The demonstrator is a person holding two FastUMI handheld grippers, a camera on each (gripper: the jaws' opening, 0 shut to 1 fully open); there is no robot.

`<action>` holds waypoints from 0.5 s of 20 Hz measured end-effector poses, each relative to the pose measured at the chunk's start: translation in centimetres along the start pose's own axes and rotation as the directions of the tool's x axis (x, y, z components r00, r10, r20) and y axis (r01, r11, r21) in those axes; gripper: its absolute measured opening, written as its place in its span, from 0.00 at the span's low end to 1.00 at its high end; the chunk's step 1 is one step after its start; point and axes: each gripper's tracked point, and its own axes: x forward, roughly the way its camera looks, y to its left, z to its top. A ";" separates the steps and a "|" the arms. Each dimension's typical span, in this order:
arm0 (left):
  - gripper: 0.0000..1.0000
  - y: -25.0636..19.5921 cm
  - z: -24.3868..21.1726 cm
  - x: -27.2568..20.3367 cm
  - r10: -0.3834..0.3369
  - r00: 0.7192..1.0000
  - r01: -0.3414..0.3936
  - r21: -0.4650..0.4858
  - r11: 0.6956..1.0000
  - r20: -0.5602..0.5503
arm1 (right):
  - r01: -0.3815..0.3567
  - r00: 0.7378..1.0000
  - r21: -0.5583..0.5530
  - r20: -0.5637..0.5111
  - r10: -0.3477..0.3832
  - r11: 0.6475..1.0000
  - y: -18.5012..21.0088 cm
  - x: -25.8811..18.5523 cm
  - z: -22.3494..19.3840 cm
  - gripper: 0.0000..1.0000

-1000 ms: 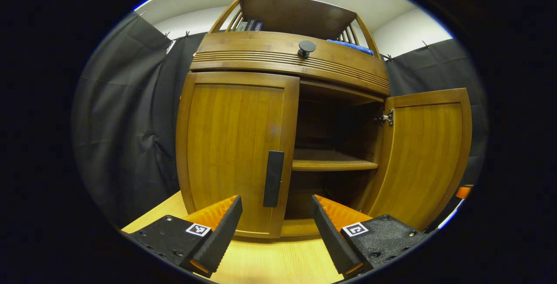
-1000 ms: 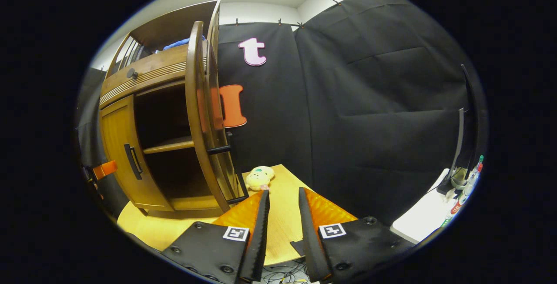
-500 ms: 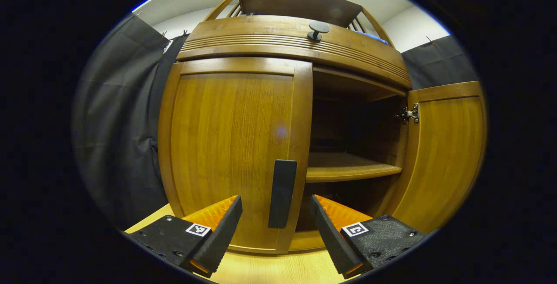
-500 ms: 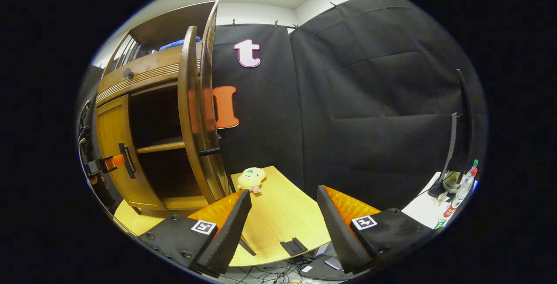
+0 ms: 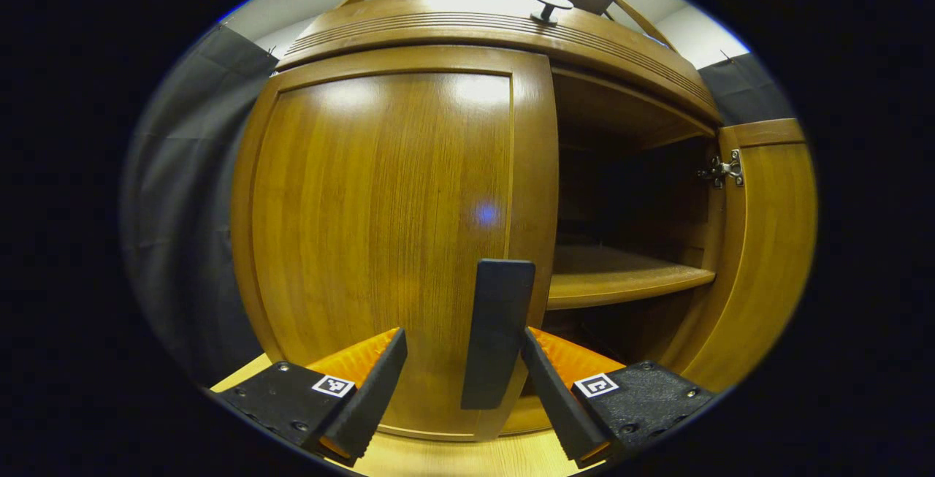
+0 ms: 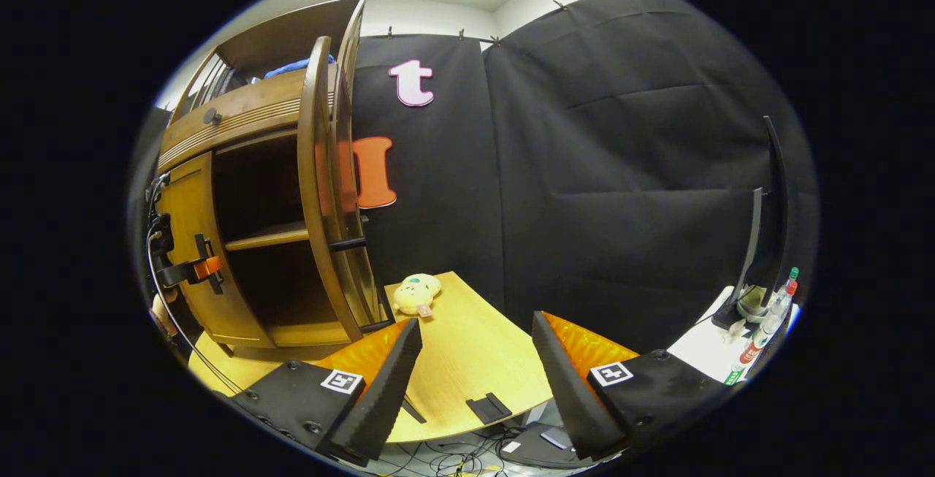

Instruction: Open the right door of the double-door shoe cabinet with the right hand, and open the left door with the left hand.

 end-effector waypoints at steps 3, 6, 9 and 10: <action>0.69 -0.5 -0.1 0.0 -0.025 1.000 0.025 -0.004 1.000 0.008 | 0.005 1.000 -0.005 -0.003 -0.005 1.000 -0.1 -0.3 -0.1 0.92; 0.49 -1.6 0.0 -0.1 -0.049 0.999 0.049 0.003 0.999 0.015 | 0.007 1.000 -0.008 0.000 -0.007 1.000 -0.2 -0.6 0.0 1.00; 0.34 -1.6 -0.2 -0.3 -0.056 0.998 0.055 0.008 0.998 0.010 | 0.006 1.000 -0.010 0.007 -0.006 1.000 0.0 -1.0 0.3 0.98; 0.29 -1.6 -0.2 -0.6 -0.061 0.998 0.061 -0.001 0.998 0.008 | 0.003 1.000 -0.010 0.009 -0.003 1.000 0.1 -1.1 0.3 0.98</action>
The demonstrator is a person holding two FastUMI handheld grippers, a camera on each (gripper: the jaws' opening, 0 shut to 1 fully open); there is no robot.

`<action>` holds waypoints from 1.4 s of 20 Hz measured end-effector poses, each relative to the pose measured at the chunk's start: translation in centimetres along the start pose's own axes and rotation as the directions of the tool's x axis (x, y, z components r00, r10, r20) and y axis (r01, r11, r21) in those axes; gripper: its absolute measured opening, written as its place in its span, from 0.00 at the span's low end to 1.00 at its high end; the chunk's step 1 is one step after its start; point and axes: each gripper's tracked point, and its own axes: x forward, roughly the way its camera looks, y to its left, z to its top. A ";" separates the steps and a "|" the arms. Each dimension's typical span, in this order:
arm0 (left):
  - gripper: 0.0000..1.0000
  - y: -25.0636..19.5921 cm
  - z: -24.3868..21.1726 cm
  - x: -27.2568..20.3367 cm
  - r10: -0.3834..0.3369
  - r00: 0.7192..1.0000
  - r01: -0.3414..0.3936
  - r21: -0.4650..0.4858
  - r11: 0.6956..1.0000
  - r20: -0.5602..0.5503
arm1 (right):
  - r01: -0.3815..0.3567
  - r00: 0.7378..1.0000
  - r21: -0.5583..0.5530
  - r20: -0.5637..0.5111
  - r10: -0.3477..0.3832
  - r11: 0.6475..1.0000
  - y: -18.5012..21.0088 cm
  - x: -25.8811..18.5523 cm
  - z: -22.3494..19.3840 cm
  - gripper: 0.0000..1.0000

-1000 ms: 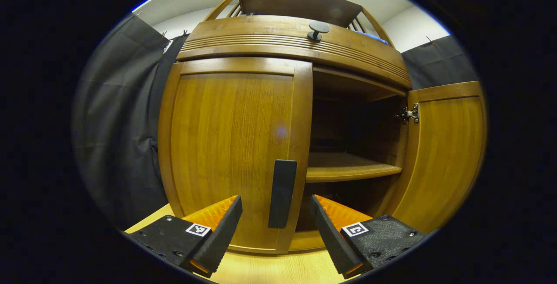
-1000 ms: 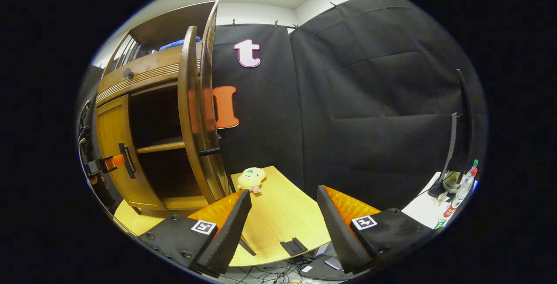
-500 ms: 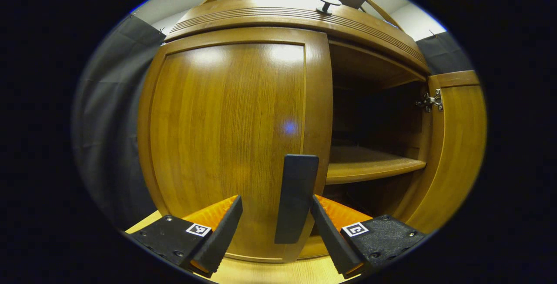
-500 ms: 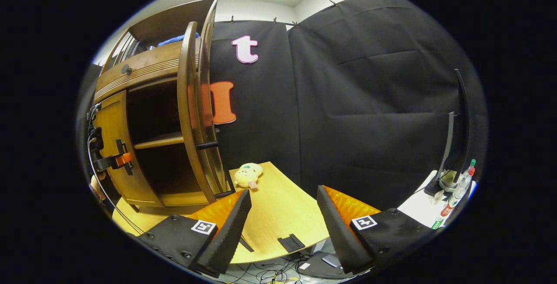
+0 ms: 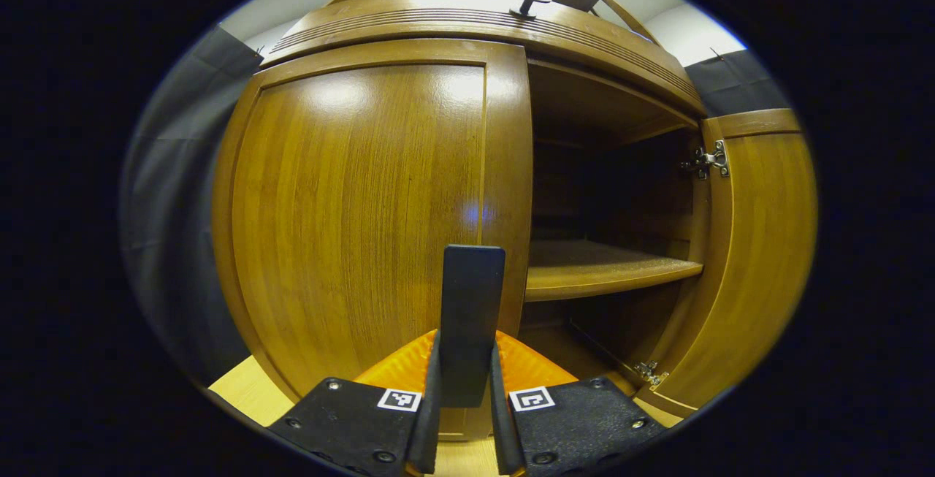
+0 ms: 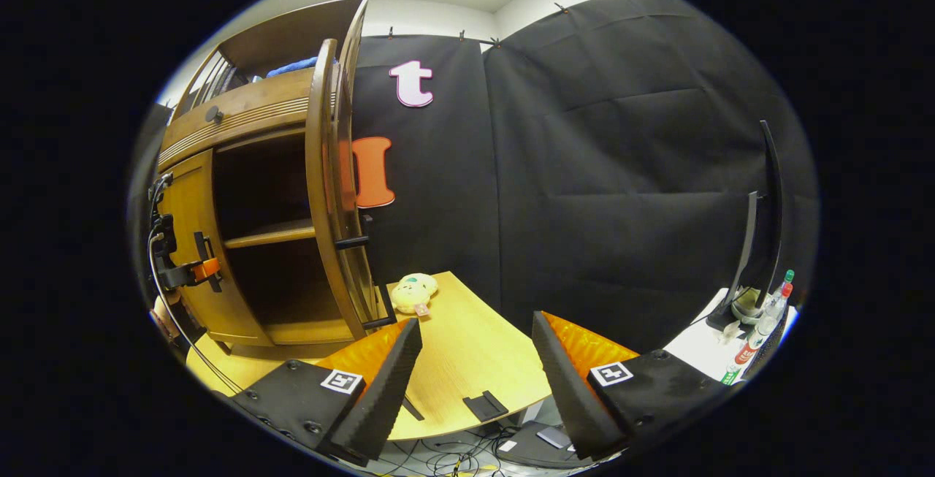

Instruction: Open the right door of the double-door shoe cabinet with the right hand, and open the left door with the left hand.

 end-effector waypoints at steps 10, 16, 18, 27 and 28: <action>0.22 0.6 0.0 -4.7 -0.011 1.000 0.011 -0.005 1.000 0.007 | -0.031 0.999 0.011 0.006 0.031 0.999 1.0 -0.6 -0.3 0.89; 0.21 1.9 0.0 -8.6 -0.010 1.000 0.010 -0.022 1.000 0.004 | -0.060 0.998 0.004 0.016 0.060 0.998 2.1 -1.0 0.0 0.89; 0.21 2.5 0.1 -10.0 -0.009 1.000 0.009 -0.028 1.000 0.002 | -0.075 0.997 -0.006 0.025 0.075 0.997 2.7 -1.0 0.1 0.92; 0.19 4.6 -0.1 -13.5 -0.012 1.000 0.012 -0.027 1.000 -0.012 | -0.088 0.995 -0.020 0.042 0.089 0.996 4.8 -1.0 0.7 0.98; 0.19 5.0 -0.1 -13.9 -0.004 1.000 0.004 -0.026 1.000 -0.012 | -0.094 0.994 -0.025 0.046 0.095 0.995 5.4 -1.1 0.8 0.98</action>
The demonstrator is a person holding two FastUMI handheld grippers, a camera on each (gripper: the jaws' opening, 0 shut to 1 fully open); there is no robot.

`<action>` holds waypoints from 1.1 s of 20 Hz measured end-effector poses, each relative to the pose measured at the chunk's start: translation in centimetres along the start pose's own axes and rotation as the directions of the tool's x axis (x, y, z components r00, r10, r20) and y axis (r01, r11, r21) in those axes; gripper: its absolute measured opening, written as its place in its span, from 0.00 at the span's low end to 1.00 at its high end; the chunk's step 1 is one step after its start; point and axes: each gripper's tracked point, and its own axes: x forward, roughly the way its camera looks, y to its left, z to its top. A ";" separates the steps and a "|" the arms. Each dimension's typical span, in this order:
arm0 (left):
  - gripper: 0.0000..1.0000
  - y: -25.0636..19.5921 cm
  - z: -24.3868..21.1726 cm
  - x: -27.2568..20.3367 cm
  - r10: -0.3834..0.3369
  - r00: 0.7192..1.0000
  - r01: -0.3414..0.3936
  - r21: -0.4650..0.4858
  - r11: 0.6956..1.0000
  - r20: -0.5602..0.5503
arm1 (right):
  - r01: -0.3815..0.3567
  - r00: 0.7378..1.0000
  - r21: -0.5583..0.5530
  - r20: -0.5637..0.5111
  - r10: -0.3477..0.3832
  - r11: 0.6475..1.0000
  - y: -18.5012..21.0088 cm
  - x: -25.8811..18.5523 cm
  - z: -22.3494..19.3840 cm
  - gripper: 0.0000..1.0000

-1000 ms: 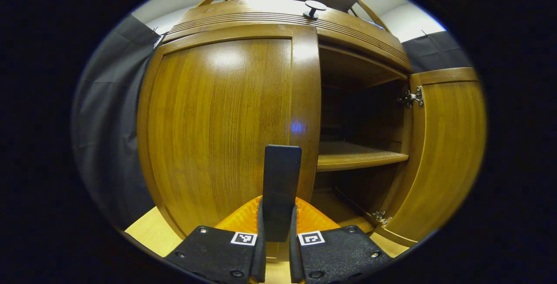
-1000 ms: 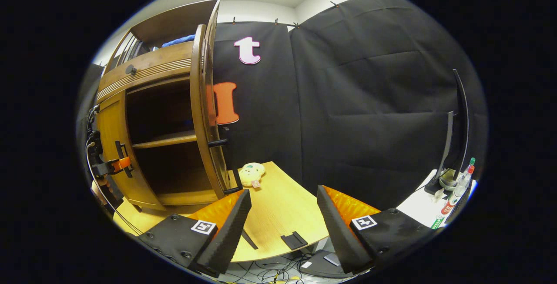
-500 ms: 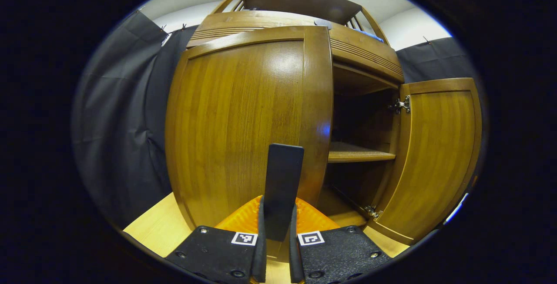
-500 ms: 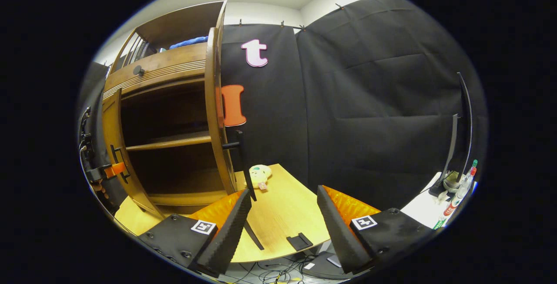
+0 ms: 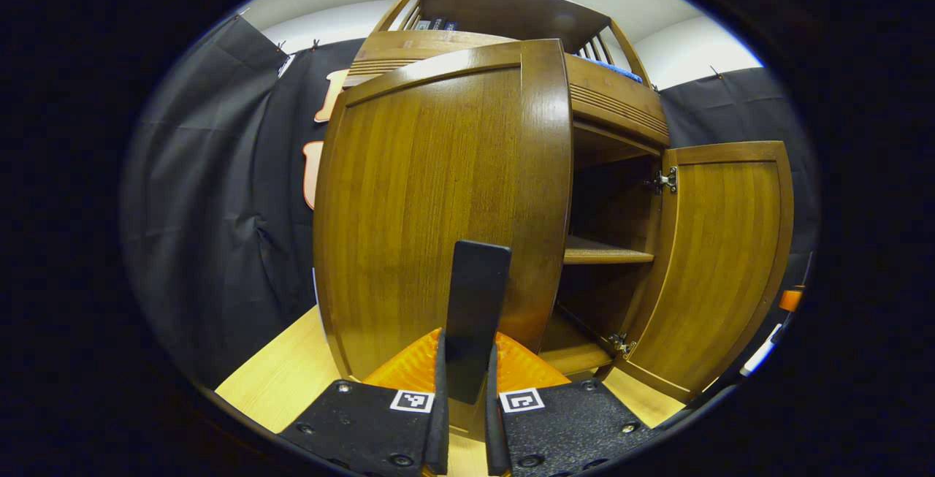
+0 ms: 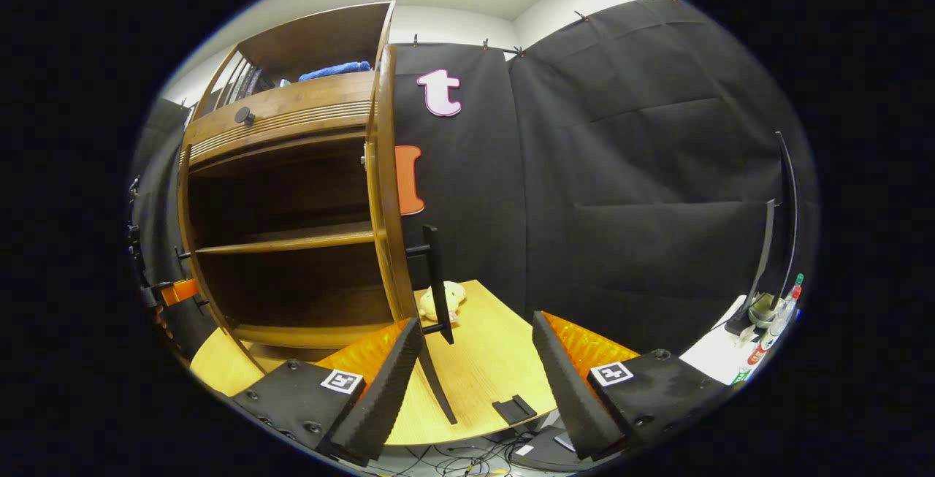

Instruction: Open the right door of the double-door shoe cabinet with the right hand, and open the left door with the left hand.

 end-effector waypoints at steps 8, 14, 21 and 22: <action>0.17 4.1 0.3 -4.1 0.083 0.997 -0.083 -0.001 0.997 -0.006 | -0.051 0.999 -0.040 0.005 0.051 0.998 4.4 0.2 0.0 0.89; 0.07 8.3 0.5 -6.7 0.154 0.988 -0.153 0.038 0.987 -0.012 | -0.101 0.995 -0.041 -0.013 0.100 0.994 8.4 -0.1 -0.7 0.89; 0.05 12.6 0.8 -8.6 0.179 0.984 -0.179 0.047 0.983 -0.010 | -0.162 0.987 -0.070 -0.004 0.162 0.984 13.9 0.3 -0.4 1.00; 0.03 13.3 0.9 -8.7 0.186 0.982 -0.186 0.044 0.982 -0.012 | -0.172 0.985 -0.073 -0.004 0.172 0.982 14.8 0.2 -0.4 1.00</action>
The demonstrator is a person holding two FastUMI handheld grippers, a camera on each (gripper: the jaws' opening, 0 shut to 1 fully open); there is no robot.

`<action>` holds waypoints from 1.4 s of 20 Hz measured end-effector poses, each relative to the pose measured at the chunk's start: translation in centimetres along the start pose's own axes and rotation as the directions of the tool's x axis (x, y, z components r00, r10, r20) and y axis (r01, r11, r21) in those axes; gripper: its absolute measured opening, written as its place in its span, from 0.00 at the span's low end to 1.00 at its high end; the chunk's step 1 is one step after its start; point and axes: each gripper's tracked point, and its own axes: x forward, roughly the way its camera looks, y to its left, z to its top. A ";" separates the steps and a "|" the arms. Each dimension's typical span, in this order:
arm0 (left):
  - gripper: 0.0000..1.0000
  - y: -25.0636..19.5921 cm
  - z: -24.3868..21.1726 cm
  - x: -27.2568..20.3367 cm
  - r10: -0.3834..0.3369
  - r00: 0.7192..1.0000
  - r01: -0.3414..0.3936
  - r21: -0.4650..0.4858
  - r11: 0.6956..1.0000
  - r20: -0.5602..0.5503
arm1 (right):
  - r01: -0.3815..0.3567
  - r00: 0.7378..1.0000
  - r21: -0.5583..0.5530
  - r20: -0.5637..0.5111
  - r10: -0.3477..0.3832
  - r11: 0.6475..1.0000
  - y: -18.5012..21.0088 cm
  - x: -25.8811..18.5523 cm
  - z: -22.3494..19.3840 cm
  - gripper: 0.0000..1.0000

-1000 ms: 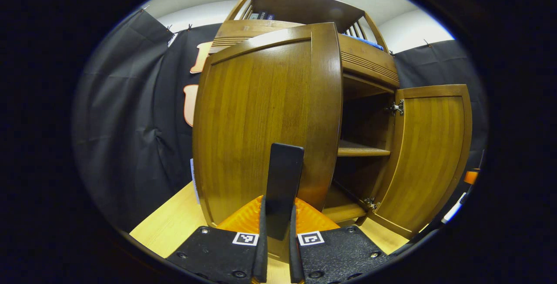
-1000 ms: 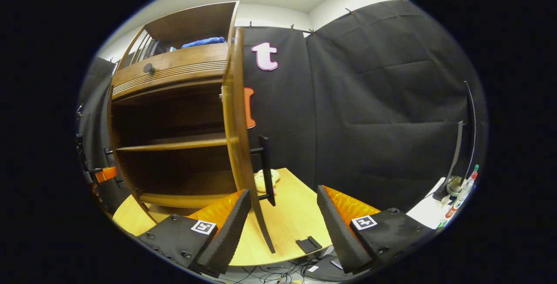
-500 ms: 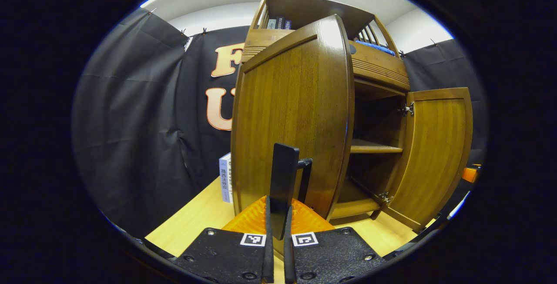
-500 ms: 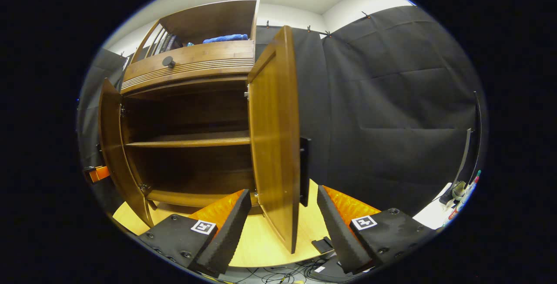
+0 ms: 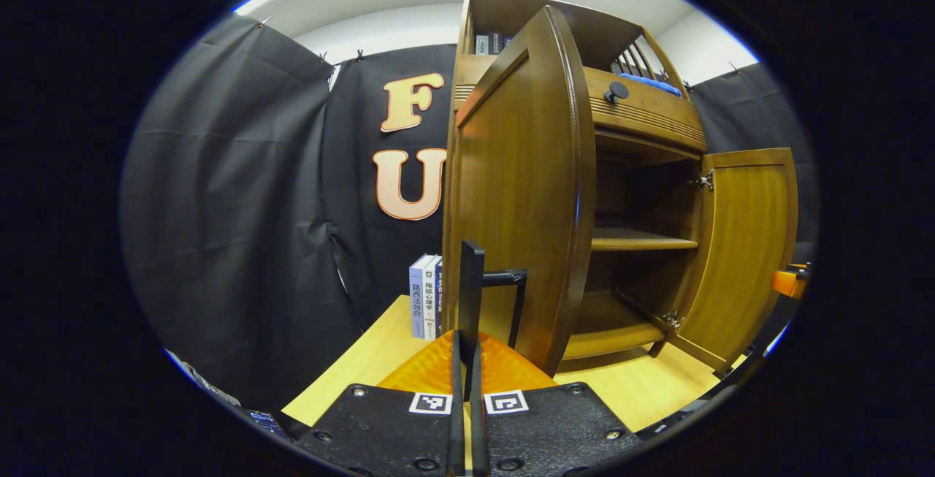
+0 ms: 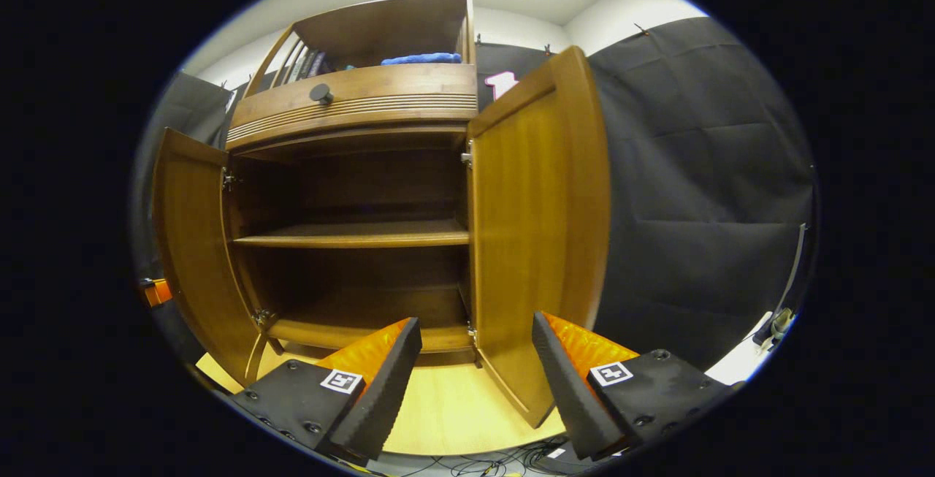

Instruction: Open the right door of the double-door shoe cabinet with the right hand, and open the left door with the left hand.

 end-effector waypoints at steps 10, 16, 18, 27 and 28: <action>0.02 3.9 1.0 -0.6 -0.048 0.999 0.048 -0.064 0.997 0.000 | -0.032 0.999 -0.015 0.016 0.032 0.999 5.9 -0.3 0.6 0.89; 0.03 5.7 1.2 -0.4 -0.071 0.997 0.071 -0.056 0.996 0.000 | -0.031 0.999 -0.023 0.017 0.031 0.999 8.7 -0.9 0.3 0.89; 0.02 6.9 1.3 -0.1 -0.064 0.998 0.064 -0.037 0.997 0.001 | -0.025 1.000 -0.027 0.017 0.025 0.999 9.4 -1.0 0.3 0.89; 0.00 8.0 2.3 -3.2 -0.054 0.999 0.054 -0.018 0.998 0.006 | -0.014 1.000 -0.030 0.022 0.015 0.999 11.5 -1.4 0.3 0.89; 0.00 8.0 2.3 -3.7 -0.046 0.999 0.046 -0.021 0.999 -0.001 | -0.015 1.000 -0.029 0.024 0.016 0.999 11.6 -1.4 0.4 0.89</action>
